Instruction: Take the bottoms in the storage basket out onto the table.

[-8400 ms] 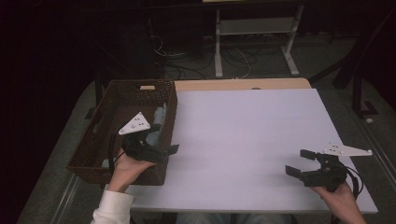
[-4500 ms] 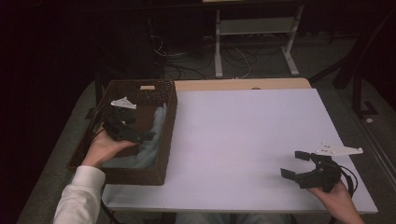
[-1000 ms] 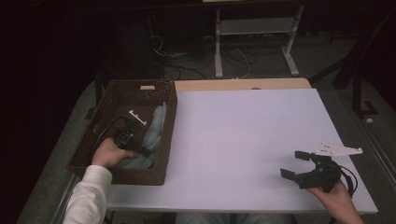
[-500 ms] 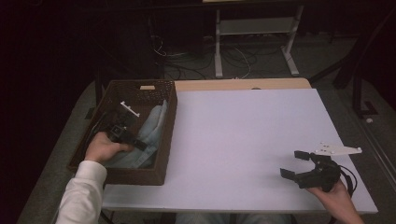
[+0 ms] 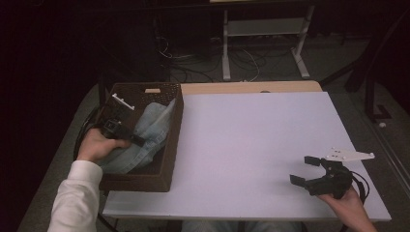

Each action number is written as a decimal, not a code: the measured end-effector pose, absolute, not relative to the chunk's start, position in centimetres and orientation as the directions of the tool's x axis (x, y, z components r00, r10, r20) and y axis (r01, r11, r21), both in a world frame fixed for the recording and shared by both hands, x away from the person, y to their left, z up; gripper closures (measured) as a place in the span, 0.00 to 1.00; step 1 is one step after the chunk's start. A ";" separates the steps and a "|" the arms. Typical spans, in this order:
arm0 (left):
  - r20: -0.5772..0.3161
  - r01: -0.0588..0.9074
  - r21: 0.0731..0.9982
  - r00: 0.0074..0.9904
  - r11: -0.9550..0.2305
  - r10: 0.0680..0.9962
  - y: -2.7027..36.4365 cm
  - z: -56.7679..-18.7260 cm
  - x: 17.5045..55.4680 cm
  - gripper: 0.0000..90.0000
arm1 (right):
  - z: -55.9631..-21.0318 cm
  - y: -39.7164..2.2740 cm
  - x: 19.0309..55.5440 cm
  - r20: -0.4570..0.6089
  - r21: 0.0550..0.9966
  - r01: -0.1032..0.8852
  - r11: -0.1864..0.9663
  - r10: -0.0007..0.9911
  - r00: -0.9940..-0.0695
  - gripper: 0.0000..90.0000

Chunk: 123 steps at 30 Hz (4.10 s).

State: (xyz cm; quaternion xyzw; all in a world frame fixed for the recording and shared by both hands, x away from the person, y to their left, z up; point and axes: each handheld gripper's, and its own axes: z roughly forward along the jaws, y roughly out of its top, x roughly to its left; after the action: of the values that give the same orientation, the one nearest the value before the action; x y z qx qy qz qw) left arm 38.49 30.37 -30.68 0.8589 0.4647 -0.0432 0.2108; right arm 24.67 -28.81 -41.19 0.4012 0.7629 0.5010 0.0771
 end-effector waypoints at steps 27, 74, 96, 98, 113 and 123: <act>-0.258 0.794 0.483 0.533 -0.370 0.806 31.5 -23.0 38.3 0.73 | -41.2 -28.8 24.7 0.283 0.826 0.536 0.176 0.692 -0.665 0.00; -0.266 0.675 0.624 0.657 -0.394 0.705 24.0 -15.6 38.6 0.73 | -41.2 -29.0 24.7 0.294 0.827 0.538 0.162 0.693 -0.659 0.00; -0.291 0.628 0.650 0.726 -0.428 0.623 18.0 -16.4 40.0 0.73 | -41.2 -29.0 24.7 0.294 0.827 0.538 0.164 0.690 -0.662 0.00; -0.293 0.622 0.653 0.733 -0.432 0.614 17.5 -16.5 40.2 0.73 | -41.2 -29.0 24.7 0.294 0.827 0.538 0.164 0.690 -0.662 0.00; -0.315 0.611 0.658 0.755 -0.441 0.576 15.2 -17.9 40.8 0.73 | -41.2 -29.0 24.7 0.293 0.827 0.537 0.165 0.688 -0.664 0.00; -0.335 0.608 0.657 0.765 -0.446 0.550 13.4 -19.2 41.3 0.73 | -41.2 -29.0 24.6 0.296 0.827 0.537 0.164 0.687 -0.664 0.00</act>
State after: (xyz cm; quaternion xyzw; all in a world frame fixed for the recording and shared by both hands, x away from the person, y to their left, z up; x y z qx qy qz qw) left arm 41.28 13.39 -19.24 0.8495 0.3408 -0.0365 0.4011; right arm 24.64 -29.01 -41.19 0.4031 0.7592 0.5057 0.0738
